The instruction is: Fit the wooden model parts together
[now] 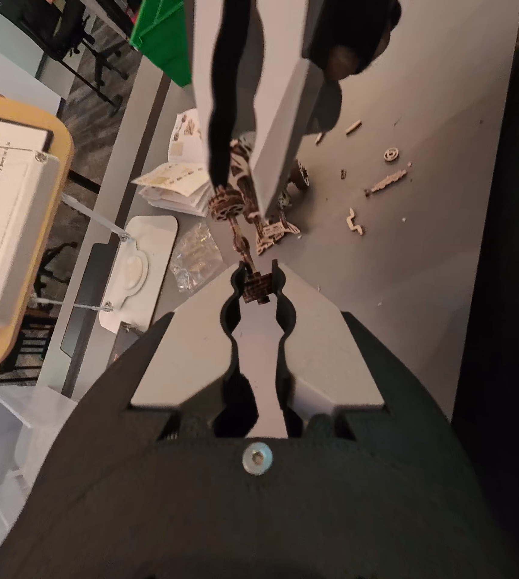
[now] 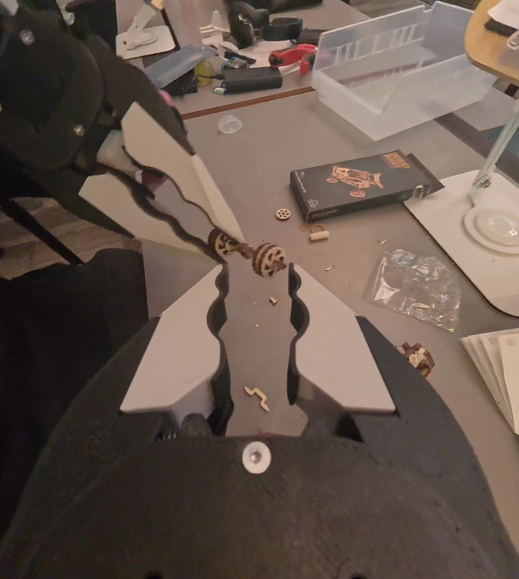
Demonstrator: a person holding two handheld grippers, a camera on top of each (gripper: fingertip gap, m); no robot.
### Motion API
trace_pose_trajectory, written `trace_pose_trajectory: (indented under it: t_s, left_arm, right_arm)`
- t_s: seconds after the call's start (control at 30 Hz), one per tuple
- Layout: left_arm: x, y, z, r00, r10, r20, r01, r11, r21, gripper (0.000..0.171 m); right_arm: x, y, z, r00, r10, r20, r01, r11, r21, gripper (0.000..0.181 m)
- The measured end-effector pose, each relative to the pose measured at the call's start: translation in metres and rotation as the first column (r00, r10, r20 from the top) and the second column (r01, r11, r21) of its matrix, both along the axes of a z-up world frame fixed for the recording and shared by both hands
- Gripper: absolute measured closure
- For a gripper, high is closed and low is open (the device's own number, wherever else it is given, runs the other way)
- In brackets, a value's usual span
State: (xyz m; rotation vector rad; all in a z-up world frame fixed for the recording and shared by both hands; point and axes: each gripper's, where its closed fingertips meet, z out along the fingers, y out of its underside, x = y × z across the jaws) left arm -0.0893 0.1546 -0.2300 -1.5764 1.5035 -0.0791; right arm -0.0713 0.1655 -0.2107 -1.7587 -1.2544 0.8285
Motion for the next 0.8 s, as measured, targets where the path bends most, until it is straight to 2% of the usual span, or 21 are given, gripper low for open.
trace_pose_trajectory:
  t_s: [0.1, 0.17, 0.3, 0.43, 0.57, 0.7, 0.8]
  left_arm:
    - [0.015, 0.001, 0.008, 0.999, -0.02, 0.027, 0.02, 1.0, -0.008, 0.158]
    - [0.028, 0.0, 0.014, 0.997, -0.026, 0.076, 0.029, 0.999, -0.045, 0.158]
    - [0.061, 0.001, 0.03, 0.964, 0.011, 0.264, 0.034, 0.986, -0.163, 0.158]
    - [0.093, 0.007, 0.044, 0.907, 0.053, 0.417, 0.053, 0.97, -0.238, 0.158]
    - [0.116, 0.013, 0.041, 0.9, 0.065, 0.431, 0.046, 0.969, -0.243, 0.158]
    - [0.128, 0.024, 0.036, 0.874, 0.117, 0.472, 0.029, 0.956, -0.291, 0.157]
    - [0.136, 0.028, 0.039, 0.813, 0.156, 0.56, 0.077, 0.926, -0.37, 0.157]
  right_arm:
    - [0.014, -0.001, -0.006, 0.998, -0.016, 0.065, 0.017, 1.0, -0.005, 0.143]
    - [0.027, 0.003, 0.006, 0.998, -0.055, 0.01, 0.055, 0.998, -0.012, 0.14]
    - [0.06, 0.005, 0.022, 0.989, -0.13, -0.068, 0.124, 0.989, -0.08, 0.142]
    - [0.08, -0.001, 0.023, 0.956, -0.202, -0.213, 0.125, 0.937, -0.328, 0.149]
    - [0.085, -0.002, 0.031, 0.912, -0.231, -0.339, 0.075, 0.907, -0.415, 0.153]
    - [0.097, 0.011, 0.031, 0.891, -0.27, -0.365, 0.096, 0.898, -0.429, 0.157]
    - [0.105, 0.017, 0.029, 0.895, -0.274, -0.352, 0.109, 0.9, -0.421, 0.155]
